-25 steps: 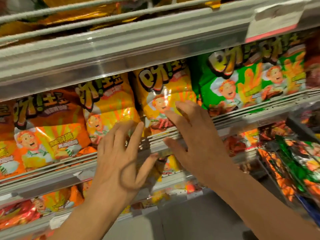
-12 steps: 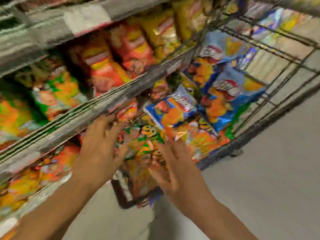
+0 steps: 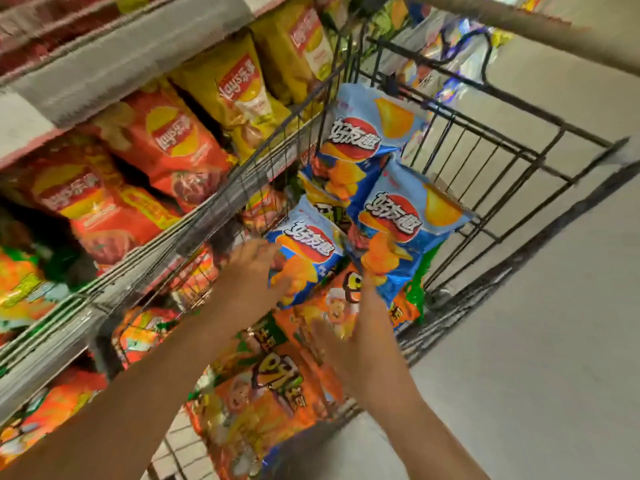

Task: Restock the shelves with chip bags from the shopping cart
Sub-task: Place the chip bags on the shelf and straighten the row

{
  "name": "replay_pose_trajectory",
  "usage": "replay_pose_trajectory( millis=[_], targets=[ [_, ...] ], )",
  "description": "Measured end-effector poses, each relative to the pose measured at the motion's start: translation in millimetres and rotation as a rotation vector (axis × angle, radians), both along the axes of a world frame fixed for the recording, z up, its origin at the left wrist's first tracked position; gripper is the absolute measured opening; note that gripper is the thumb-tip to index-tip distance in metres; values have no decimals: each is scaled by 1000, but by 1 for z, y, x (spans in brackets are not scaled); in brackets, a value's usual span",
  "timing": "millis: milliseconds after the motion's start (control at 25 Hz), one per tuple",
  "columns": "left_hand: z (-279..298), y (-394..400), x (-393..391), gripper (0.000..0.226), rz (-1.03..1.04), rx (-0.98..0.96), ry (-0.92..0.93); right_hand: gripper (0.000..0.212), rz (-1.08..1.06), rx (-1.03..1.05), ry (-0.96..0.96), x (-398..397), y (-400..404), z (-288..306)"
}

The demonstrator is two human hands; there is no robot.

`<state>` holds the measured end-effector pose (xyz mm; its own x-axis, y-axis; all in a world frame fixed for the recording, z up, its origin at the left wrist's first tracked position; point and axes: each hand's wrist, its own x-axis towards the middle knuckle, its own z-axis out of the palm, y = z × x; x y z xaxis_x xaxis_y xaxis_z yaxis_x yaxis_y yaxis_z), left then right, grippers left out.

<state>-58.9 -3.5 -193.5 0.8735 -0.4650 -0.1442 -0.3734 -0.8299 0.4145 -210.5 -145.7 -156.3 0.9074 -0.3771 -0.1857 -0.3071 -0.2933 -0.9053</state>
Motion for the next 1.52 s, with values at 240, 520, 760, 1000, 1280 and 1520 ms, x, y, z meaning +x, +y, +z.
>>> replay_pose_trajectory(
  millis=[240, 520, 760, 1000, 1280, 1520],
  targets=[
    [-18, -75, 114, 92, -146, -204, 82, 42, -683, 359, 42, 61, -67, -28],
    [-25, -141, 182, 106, -71, -482, 388, 53, -813, 431, 194, 86, -72, -59],
    [-27, -129, 183, 53, -137, -485, 454, 11, -784, 411, 131, 89, -66, -56],
    [35, -70, 125, 24, -89, -614, 473, 34, -690, 458, -13, 44, -52, 12],
    [176, 27, 4, 34, 150, -779, 311, 25, -353, 423, -184, -38, -38, 139],
    [287, 108, -105, 49, 249, -850, 122, 50, -165, 267, -196, -106, -7, 242]
  ],
)
